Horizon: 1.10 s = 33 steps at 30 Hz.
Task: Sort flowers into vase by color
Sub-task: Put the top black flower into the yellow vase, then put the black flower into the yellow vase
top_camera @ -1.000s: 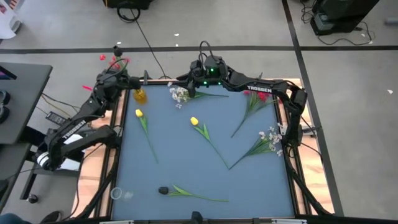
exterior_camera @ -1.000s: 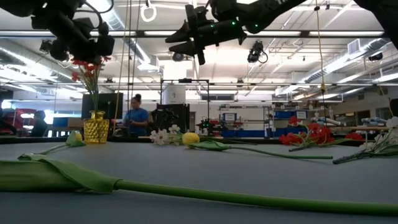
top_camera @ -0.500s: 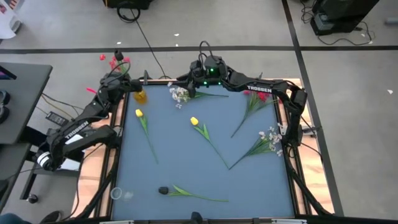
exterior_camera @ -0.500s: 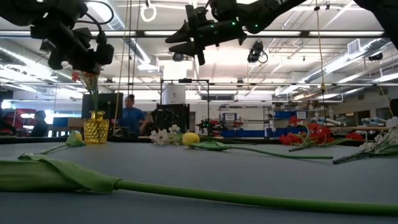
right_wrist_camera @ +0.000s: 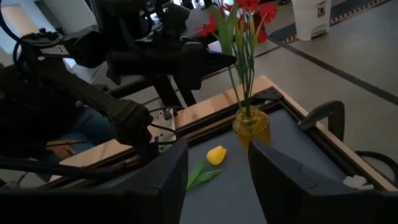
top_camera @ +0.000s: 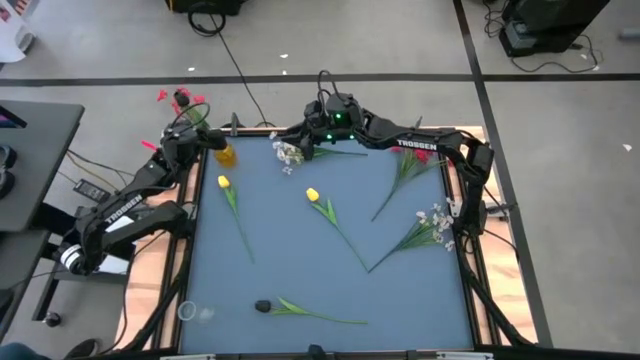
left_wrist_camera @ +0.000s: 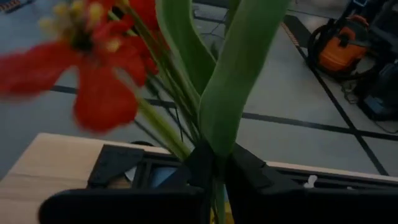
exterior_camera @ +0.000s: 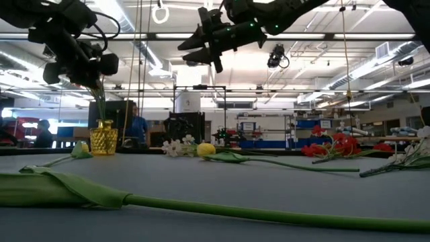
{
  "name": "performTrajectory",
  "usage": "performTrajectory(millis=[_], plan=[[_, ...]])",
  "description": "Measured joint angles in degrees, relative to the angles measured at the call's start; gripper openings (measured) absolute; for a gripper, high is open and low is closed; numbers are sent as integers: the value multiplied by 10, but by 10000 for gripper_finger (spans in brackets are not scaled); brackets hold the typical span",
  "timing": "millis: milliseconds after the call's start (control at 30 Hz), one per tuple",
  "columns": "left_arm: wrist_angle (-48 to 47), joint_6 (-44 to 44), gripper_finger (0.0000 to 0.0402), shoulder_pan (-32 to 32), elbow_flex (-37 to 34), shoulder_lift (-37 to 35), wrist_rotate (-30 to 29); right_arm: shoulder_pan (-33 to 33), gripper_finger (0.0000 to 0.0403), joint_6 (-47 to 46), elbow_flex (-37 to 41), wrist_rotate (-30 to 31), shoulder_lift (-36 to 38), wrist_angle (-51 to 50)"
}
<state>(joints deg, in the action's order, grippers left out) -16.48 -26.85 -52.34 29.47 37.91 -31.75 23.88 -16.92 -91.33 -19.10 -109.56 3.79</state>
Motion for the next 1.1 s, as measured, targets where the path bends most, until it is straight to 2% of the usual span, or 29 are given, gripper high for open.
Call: performTrajectory(millis=[233, 367, 600, 833, 1100], plan=[[9, -2, 100, 0, 0, 0, 47, -8, 200, -2, 0, 17, 0, -12], [8, -2, 118, 1, 1, 0, 74, -12, 203, -17, 0, 19, 0, -12], [-90, -5, 121, 0, 42, -1, 85, -23, 202, -65, 0, 21, 0, -22], [-216, -55, 121, 0, 87, -1, 90, -39, 202, -91, 0, 57, 0, -79], [-275, -68, 121, 0, 116, 0, 106, -42, 201, -162, 0, 61, 0, -108]])
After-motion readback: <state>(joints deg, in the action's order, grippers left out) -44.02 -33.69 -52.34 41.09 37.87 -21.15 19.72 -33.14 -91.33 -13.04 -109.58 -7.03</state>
